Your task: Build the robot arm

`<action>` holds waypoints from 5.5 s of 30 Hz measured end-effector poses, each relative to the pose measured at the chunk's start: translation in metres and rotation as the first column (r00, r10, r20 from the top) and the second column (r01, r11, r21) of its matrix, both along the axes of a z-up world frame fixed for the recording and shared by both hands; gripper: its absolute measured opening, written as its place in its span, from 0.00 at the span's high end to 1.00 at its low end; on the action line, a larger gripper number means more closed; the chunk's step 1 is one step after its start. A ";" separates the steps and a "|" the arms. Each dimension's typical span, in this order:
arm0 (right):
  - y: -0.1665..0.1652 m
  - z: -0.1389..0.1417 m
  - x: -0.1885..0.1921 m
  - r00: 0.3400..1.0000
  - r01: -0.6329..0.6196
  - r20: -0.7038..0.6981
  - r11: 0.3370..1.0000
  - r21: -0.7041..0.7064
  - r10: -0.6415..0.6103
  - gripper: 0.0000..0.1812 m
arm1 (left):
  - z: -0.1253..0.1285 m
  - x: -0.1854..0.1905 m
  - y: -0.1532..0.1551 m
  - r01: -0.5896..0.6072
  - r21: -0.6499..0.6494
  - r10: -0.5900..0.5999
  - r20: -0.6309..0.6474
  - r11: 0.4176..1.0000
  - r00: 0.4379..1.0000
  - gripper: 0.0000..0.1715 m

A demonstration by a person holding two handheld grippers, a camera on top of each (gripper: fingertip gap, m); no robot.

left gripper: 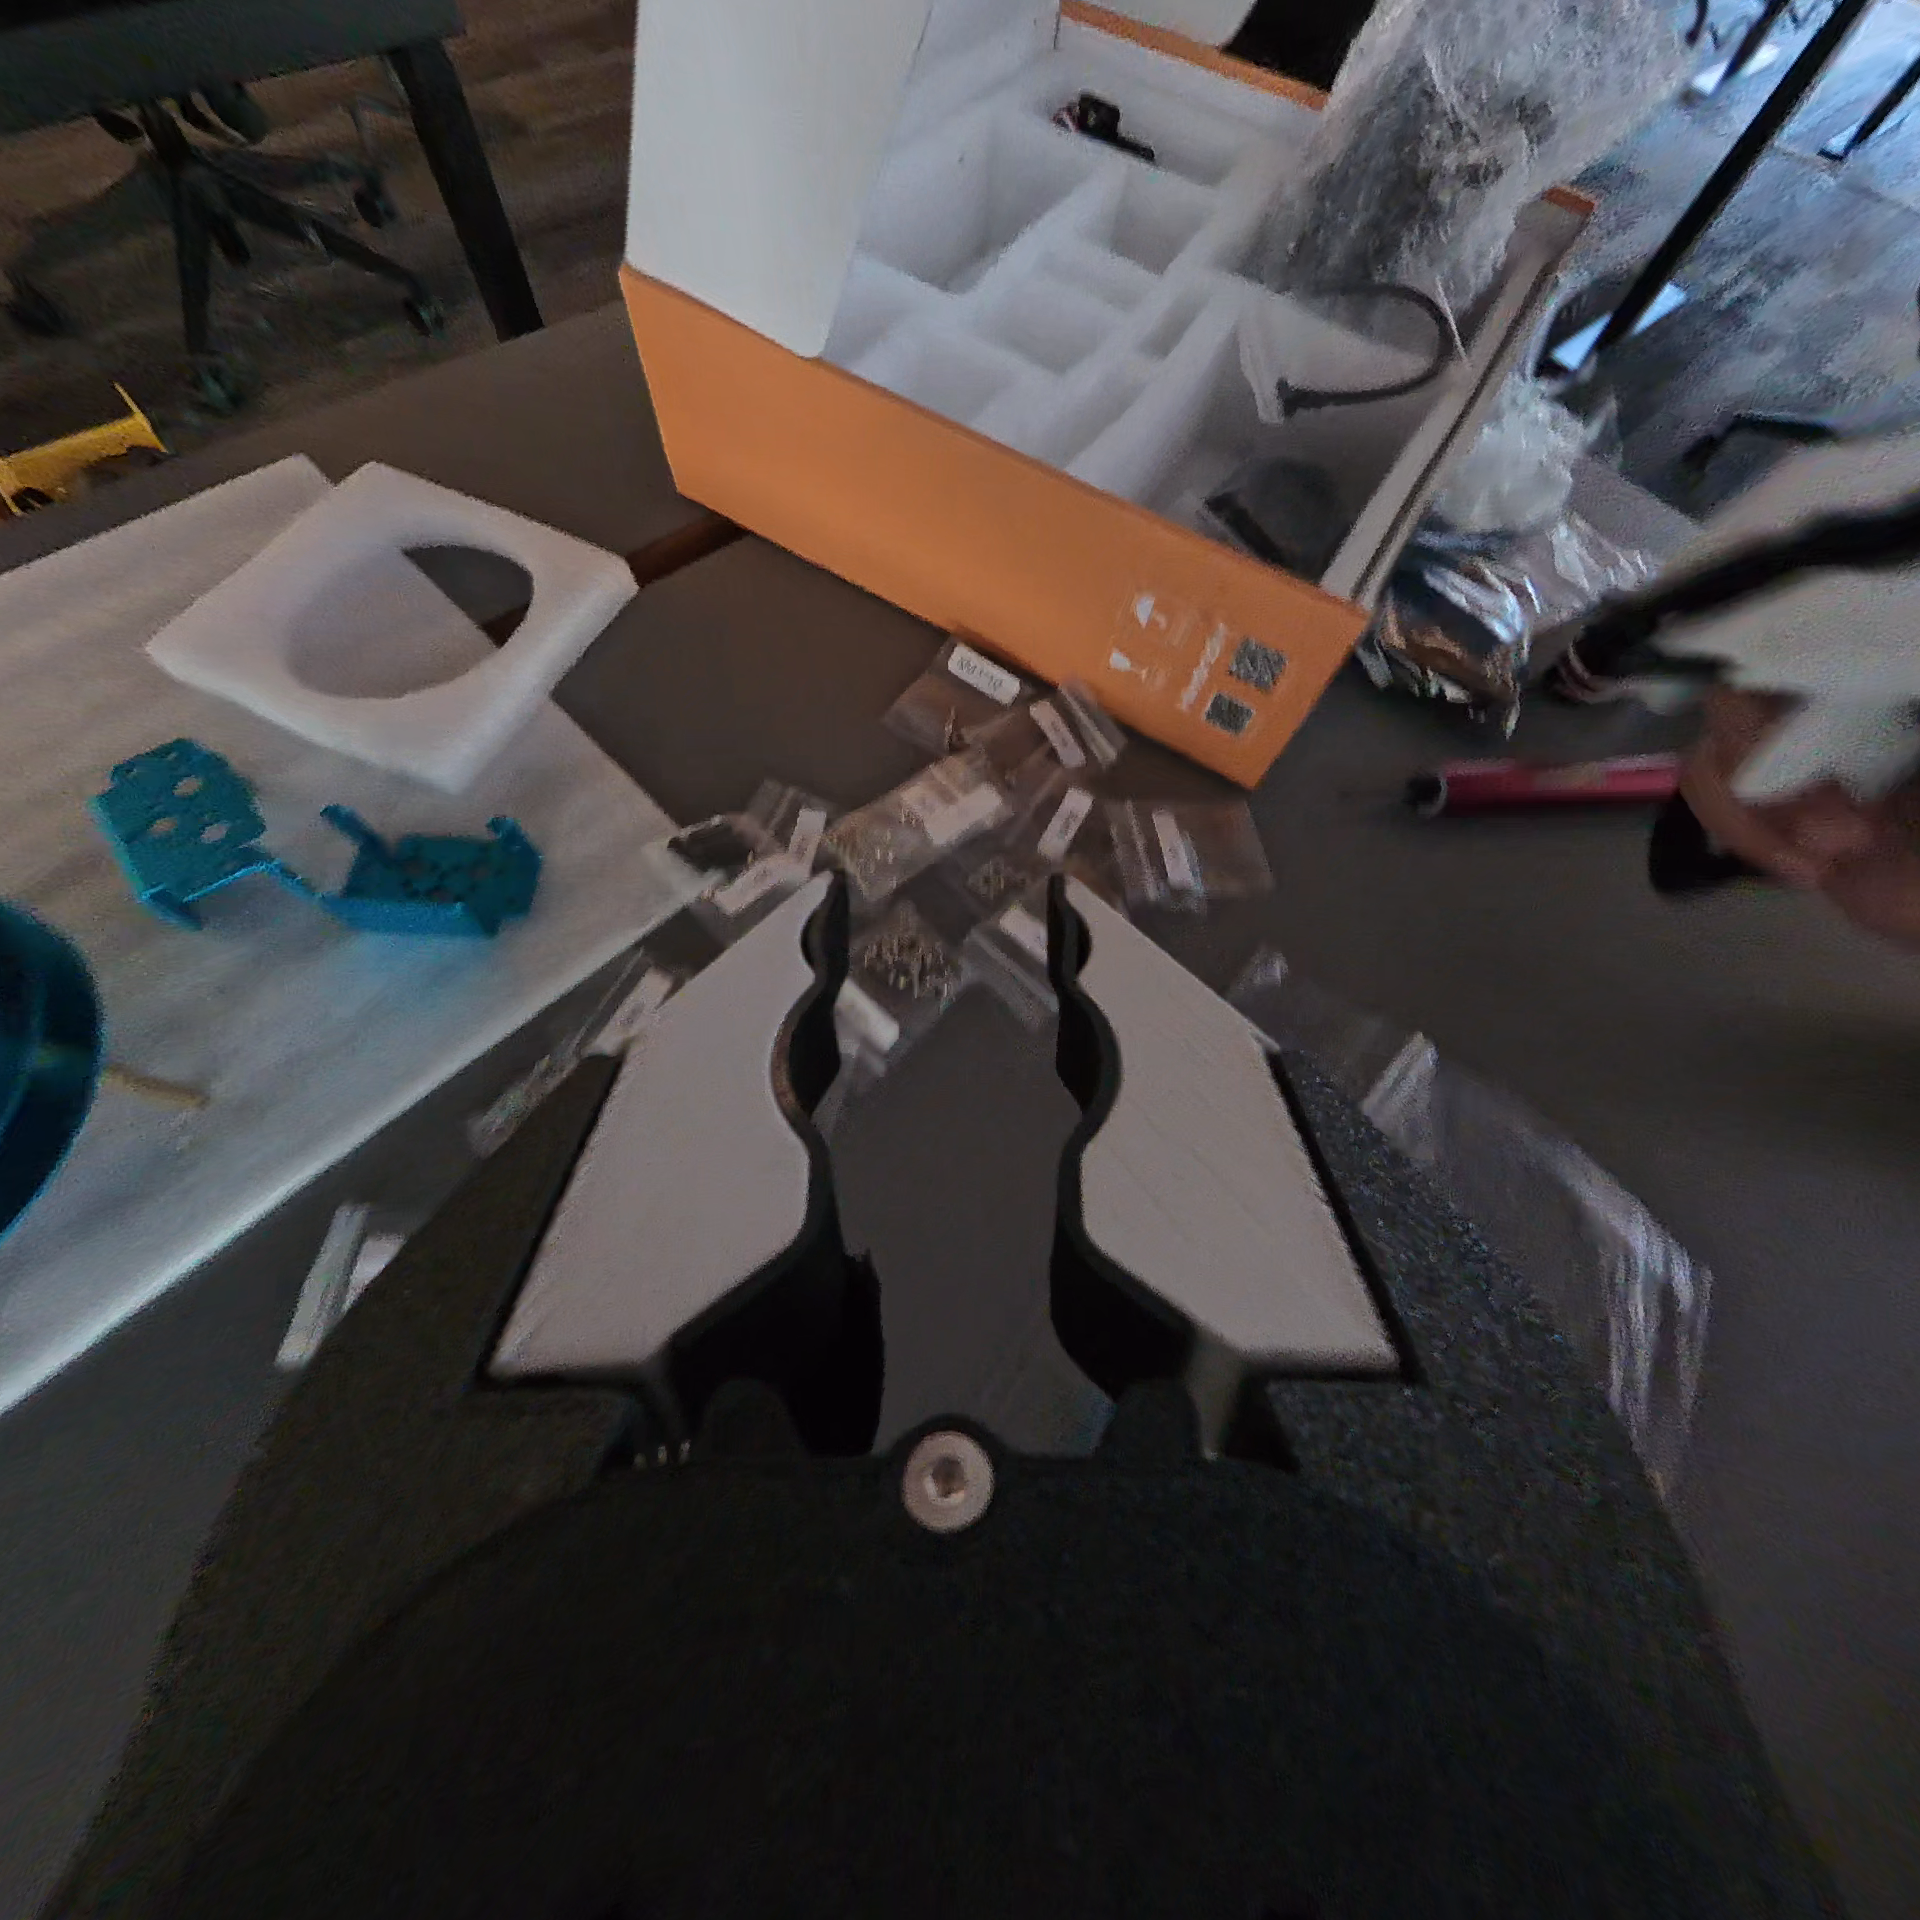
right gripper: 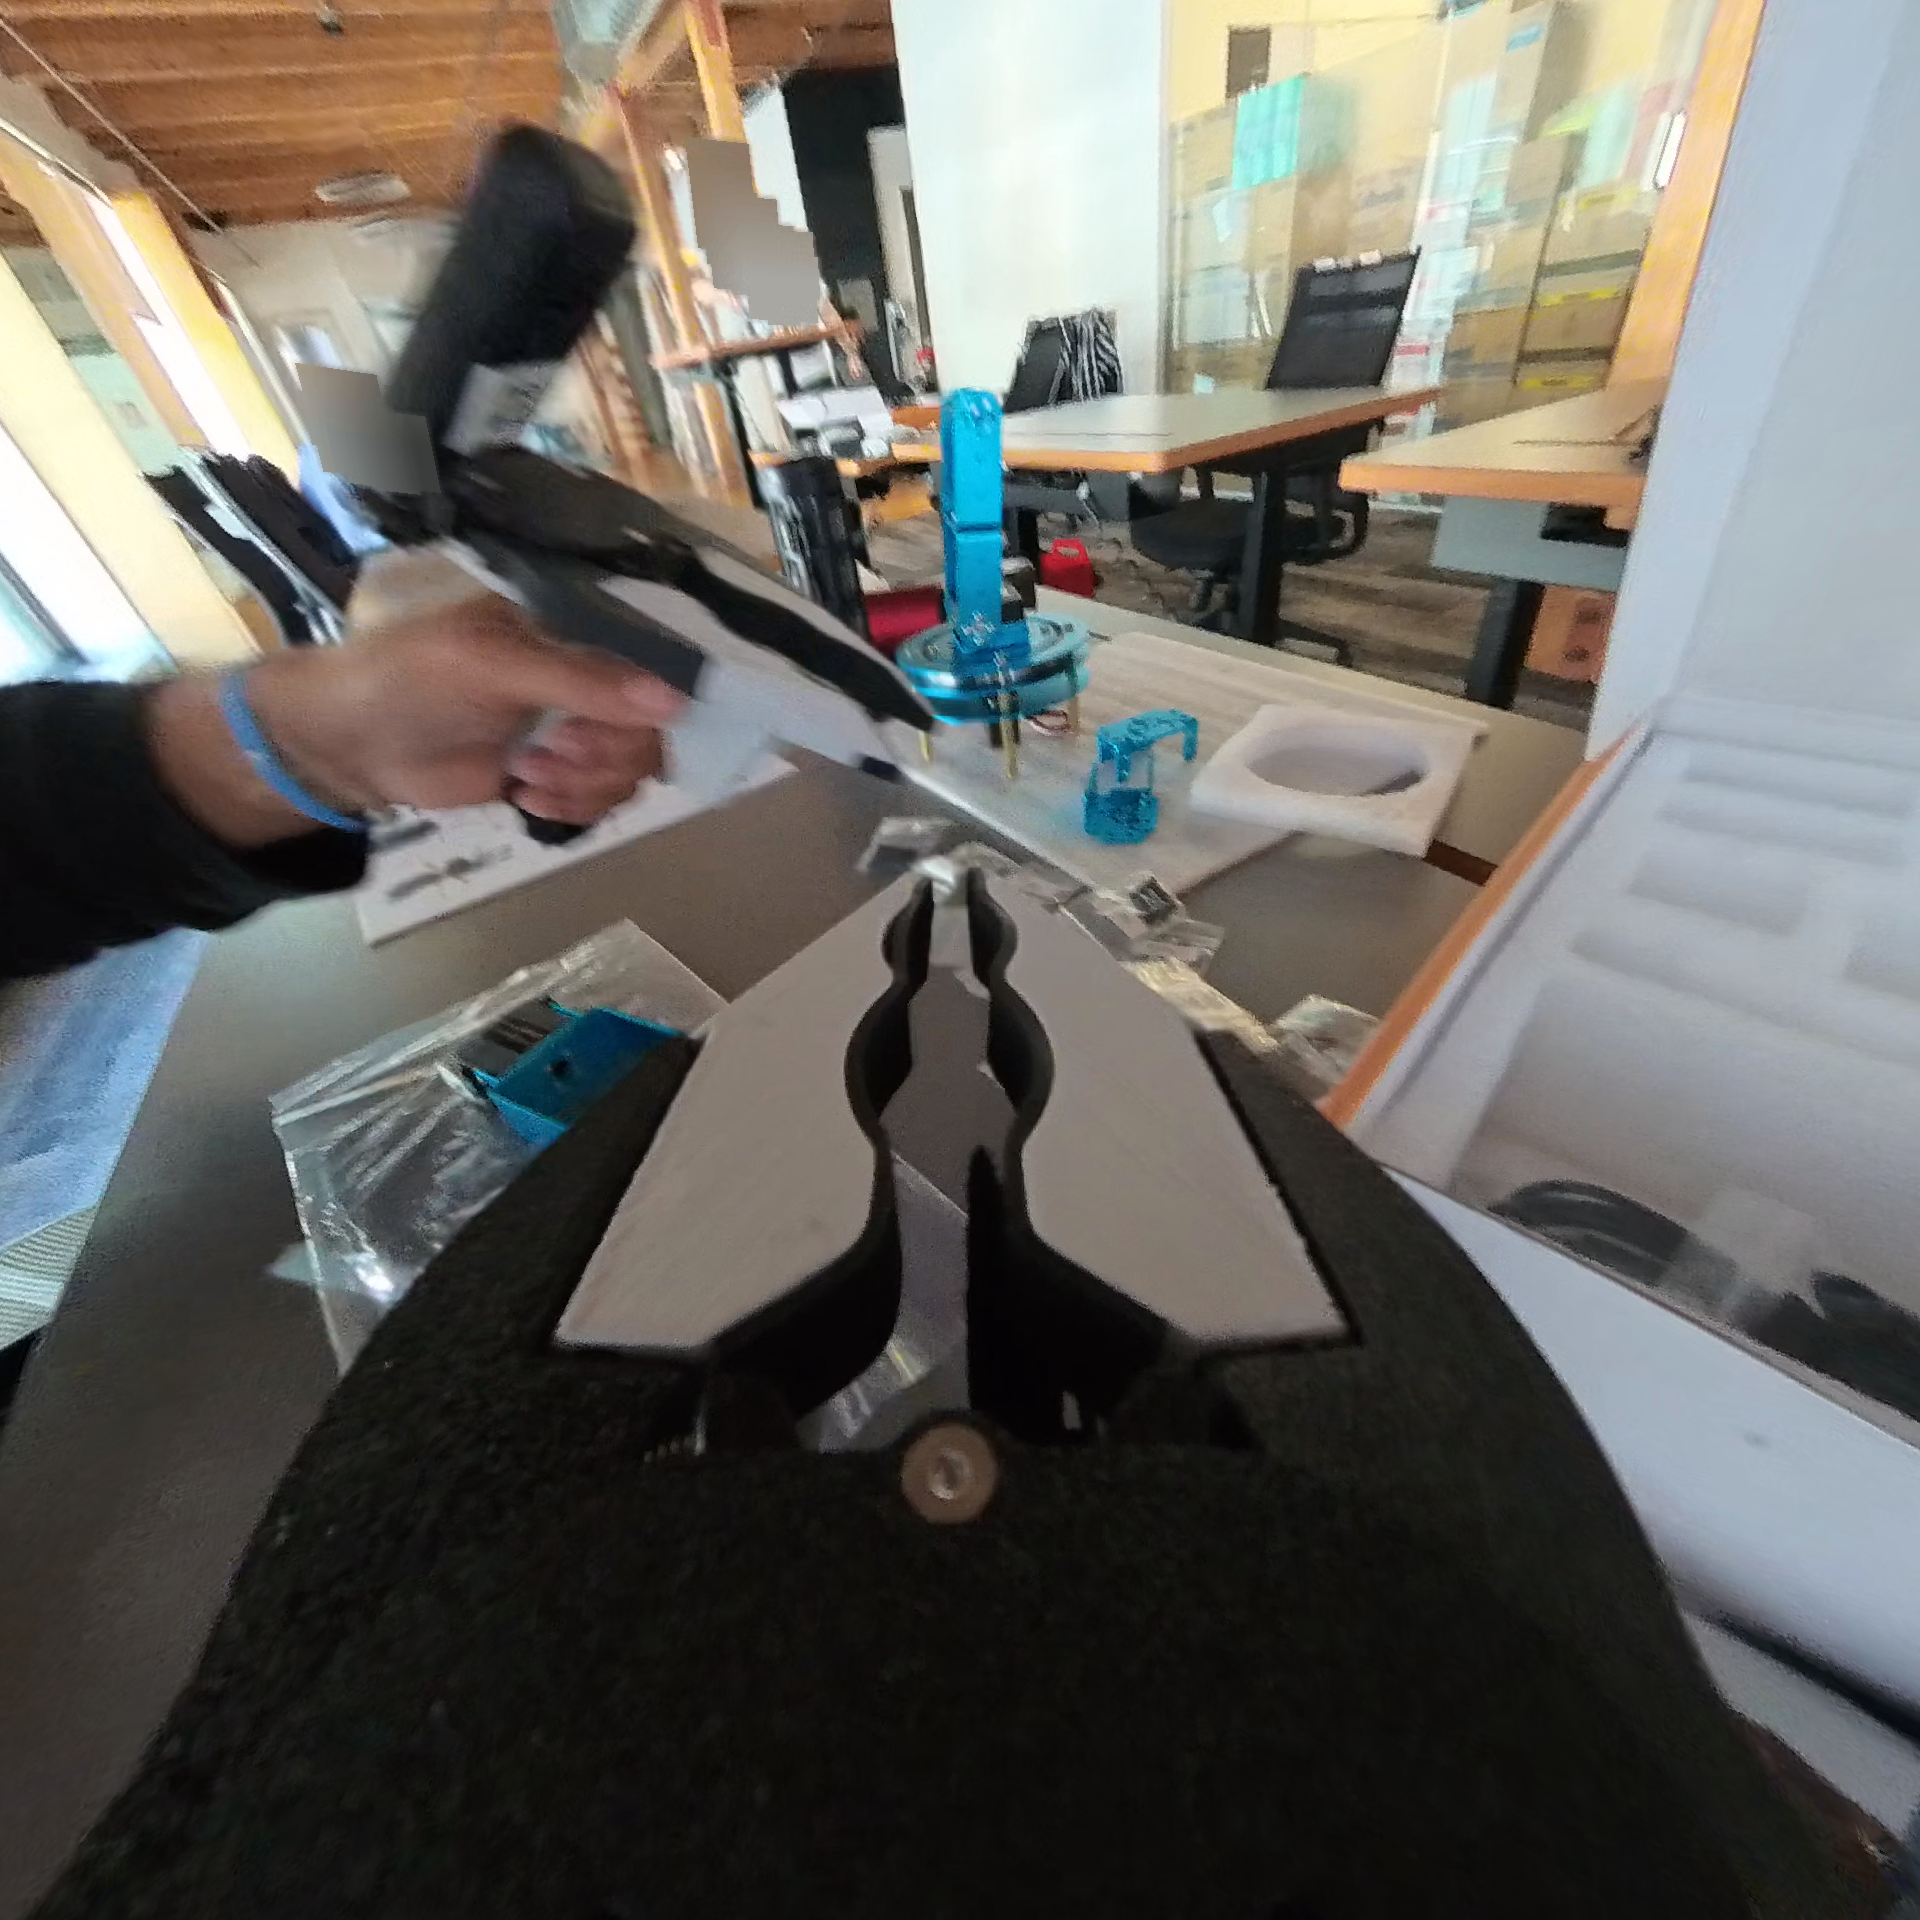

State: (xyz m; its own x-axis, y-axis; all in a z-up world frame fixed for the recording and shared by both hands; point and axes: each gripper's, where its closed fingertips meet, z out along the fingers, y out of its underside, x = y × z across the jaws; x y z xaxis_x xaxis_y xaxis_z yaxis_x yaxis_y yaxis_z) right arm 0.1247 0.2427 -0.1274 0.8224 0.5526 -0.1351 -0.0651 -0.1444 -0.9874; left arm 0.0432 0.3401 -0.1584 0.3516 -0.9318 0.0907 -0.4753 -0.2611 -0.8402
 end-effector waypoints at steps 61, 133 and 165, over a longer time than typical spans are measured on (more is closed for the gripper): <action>0.114 -0.138 -0.034 0.946 0.267 0.316 0.744 -0.613 -0.079 0.66 | -0.007 -0.265 -0.008 -0.357 0.238 0.226 0.442 0.903 0.868 0.80; 0.031 -0.073 -0.101 0.998 -0.055 0.008 0.939 -0.340 0.062 0.86 | -0.081 -0.183 -0.105 -0.010 0.032 0.011 -0.032 0.999 0.999 0.63; 0.039 -0.084 -0.085 1.000 -0.008 0.000 0.928 -0.372 0.009 0.87 | -0.077 -0.442 0.033 -0.719 0.206 0.747 -0.228 0.664 0.624 0.67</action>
